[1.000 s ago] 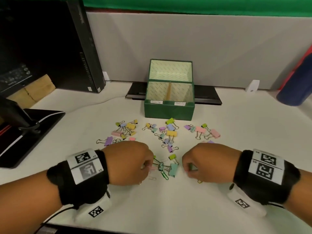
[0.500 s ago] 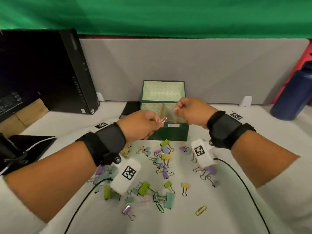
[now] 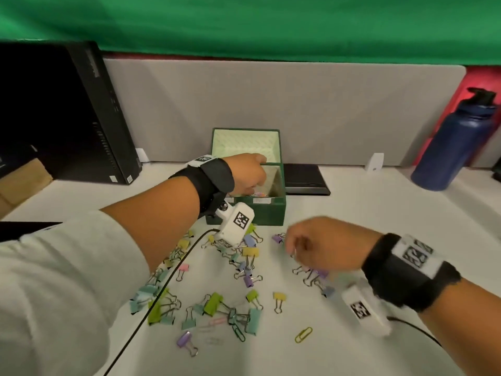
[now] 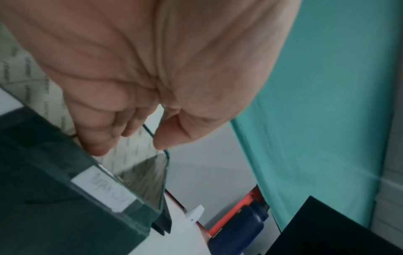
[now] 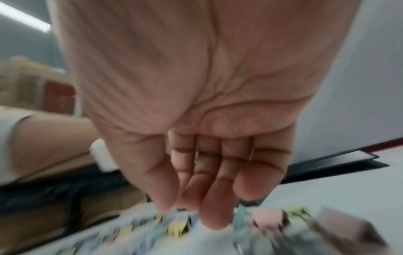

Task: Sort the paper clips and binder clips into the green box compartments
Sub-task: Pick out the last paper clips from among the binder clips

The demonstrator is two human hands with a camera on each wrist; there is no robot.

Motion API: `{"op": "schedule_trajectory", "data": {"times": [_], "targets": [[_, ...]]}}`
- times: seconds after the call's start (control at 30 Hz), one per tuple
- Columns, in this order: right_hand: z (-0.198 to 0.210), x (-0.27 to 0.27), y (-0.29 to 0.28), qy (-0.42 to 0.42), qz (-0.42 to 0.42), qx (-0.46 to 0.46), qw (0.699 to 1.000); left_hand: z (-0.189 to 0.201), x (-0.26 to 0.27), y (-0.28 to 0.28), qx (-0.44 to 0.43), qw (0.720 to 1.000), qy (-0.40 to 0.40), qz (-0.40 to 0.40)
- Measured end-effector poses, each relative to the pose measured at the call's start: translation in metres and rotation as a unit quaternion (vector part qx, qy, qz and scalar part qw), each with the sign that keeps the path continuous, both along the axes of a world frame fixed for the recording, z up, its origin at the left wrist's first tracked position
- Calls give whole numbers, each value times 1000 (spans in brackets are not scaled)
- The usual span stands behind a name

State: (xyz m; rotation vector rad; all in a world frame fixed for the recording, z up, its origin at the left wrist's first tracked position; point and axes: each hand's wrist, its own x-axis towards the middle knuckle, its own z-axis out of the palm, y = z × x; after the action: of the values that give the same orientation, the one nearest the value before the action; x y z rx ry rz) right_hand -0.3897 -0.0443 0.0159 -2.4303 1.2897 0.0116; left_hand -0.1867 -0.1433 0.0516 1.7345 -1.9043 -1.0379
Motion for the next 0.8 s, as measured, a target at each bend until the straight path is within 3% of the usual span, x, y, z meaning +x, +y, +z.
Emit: {"op": "schedule_trajectory", "data": {"times": [0.07,0.17,0.27,0.33,0.43,0.5,0.63,0.73,0.8], "targets": [[-10,-5,26,52,47,-28,997,2,4,6,-10,1000,29,-7],[-16,-8,51,58,90,-33,994,3,15,16,-45,997,64,-3],[-18,-10,59,67,112,12,991,1,30,38,-172,984,-18,-33],[-23,-10,60,76,119,19,990,-7,38,62,-197,968,-116,-108],[-29,-6,57,81,123,16,989,-24,39,103,-139,910,-289,-262],[-32,-1,58,86,128,13,988,-37,39,125,-97,872,-356,-321],[-35,9,61,84,132,15,988,-48,46,148,-18,875,-355,-329],[-35,11,60,60,116,-1,991,-52,53,156,-10,859,-365,-358],[-35,12,59,44,101,-18,994,-57,57,157,-23,864,-353,-357]]}}
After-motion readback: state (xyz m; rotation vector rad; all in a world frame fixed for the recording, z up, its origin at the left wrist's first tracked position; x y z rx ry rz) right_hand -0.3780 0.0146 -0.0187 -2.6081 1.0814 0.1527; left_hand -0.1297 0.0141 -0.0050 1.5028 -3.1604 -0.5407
